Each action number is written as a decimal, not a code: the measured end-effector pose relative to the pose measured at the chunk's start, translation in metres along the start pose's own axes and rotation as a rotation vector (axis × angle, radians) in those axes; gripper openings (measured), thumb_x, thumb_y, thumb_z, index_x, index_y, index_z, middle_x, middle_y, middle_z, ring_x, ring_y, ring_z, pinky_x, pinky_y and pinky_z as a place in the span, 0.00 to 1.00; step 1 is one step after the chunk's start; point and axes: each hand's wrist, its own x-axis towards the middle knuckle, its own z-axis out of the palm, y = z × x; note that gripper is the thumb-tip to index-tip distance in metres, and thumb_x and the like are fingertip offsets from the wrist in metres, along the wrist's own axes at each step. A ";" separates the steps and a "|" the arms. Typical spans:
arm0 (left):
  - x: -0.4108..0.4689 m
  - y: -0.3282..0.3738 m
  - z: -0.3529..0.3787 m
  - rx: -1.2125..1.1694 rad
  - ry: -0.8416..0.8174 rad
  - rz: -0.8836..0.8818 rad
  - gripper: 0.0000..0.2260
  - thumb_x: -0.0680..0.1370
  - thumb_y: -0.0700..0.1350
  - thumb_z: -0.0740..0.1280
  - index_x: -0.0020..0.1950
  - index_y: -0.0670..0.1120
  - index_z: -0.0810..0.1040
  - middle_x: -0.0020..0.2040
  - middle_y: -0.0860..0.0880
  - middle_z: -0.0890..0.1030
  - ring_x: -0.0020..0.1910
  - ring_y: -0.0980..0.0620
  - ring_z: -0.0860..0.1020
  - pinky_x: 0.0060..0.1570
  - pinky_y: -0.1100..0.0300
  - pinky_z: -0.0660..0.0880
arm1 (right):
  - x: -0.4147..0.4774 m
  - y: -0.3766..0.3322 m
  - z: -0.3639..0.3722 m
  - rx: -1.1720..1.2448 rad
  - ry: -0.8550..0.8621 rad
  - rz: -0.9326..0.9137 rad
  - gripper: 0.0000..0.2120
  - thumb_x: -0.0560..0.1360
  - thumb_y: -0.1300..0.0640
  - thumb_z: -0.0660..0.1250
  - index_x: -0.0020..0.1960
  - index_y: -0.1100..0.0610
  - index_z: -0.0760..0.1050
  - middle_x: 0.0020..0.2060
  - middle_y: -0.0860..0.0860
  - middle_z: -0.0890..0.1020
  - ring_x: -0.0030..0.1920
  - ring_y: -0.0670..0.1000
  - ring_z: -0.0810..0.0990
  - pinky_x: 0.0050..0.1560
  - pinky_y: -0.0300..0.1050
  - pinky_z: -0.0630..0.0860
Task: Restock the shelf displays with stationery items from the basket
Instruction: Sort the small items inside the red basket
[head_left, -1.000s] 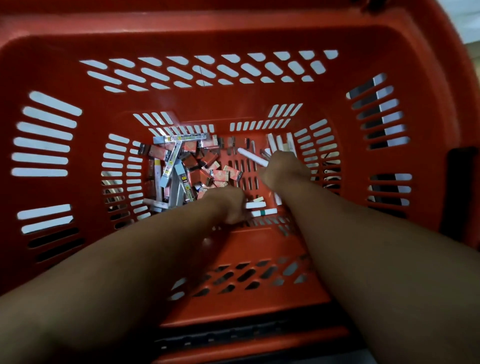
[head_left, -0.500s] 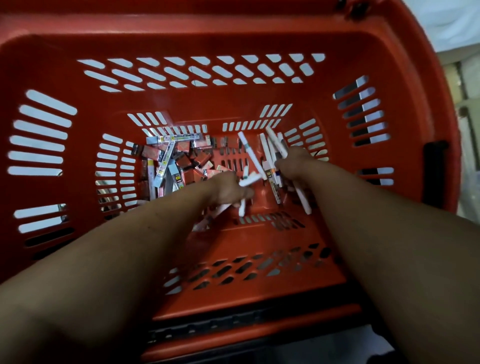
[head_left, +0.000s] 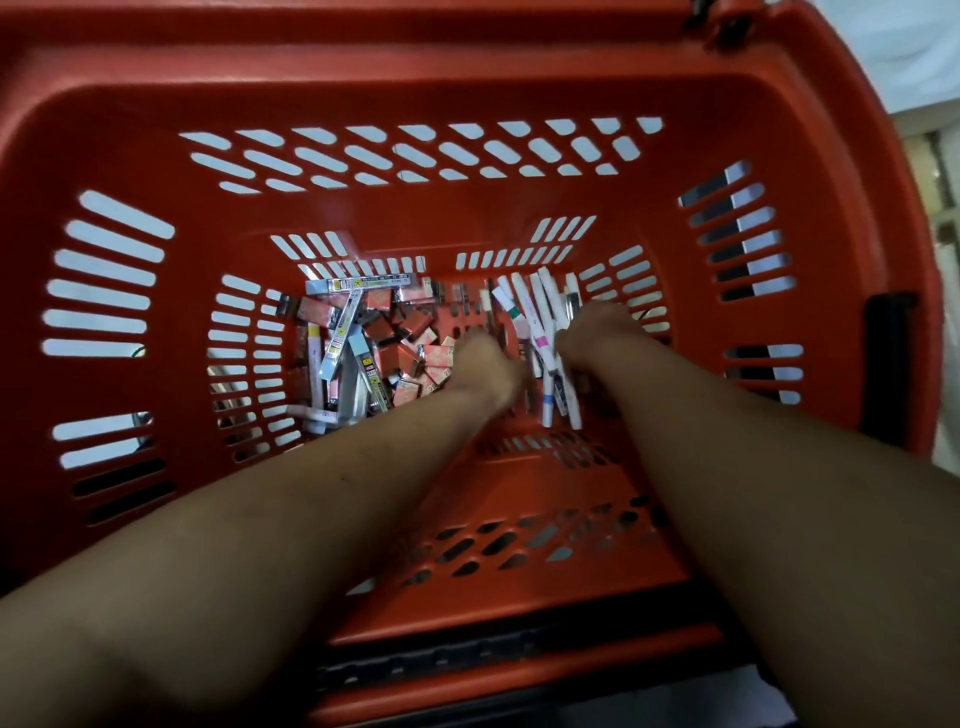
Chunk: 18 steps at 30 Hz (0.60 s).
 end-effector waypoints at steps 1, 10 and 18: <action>-0.001 -0.001 0.002 0.073 -0.010 0.006 0.10 0.79 0.44 0.69 0.55 0.39 0.75 0.55 0.42 0.79 0.47 0.45 0.78 0.39 0.60 0.70 | -0.001 -0.001 0.000 -0.037 -0.002 0.003 0.18 0.79 0.56 0.65 0.68 0.59 0.73 0.64 0.59 0.78 0.59 0.61 0.80 0.58 0.52 0.79; 0.003 -0.014 0.005 0.094 -0.022 -0.100 0.10 0.79 0.46 0.70 0.53 0.39 0.82 0.47 0.44 0.83 0.49 0.44 0.82 0.42 0.59 0.73 | -0.018 -0.030 -0.001 0.113 -0.274 -0.202 0.11 0.76 0.54 0.68 0.49 0.63 0.77 0.35 0.56 0.79 0.34 0.52 0.79 0.36 0.43 0.75; -0.006 -0.027 -0.015 -0.150 -0.375 -0.141 0.14 0.80 0.30 0.58 0.51 0.47 0.77 0.53 0.42 0.82 0.52 0.44 0.82 0.53 0.46 0.79 | -0.009 -0.037 0.032 0.189 -0.333 -0.275 0.08 0.80 0.65 0.60 0.53 0.68 0.76 0.43 0.65 0.85 0.36 0.59 0.84 0.38 0.50 0.81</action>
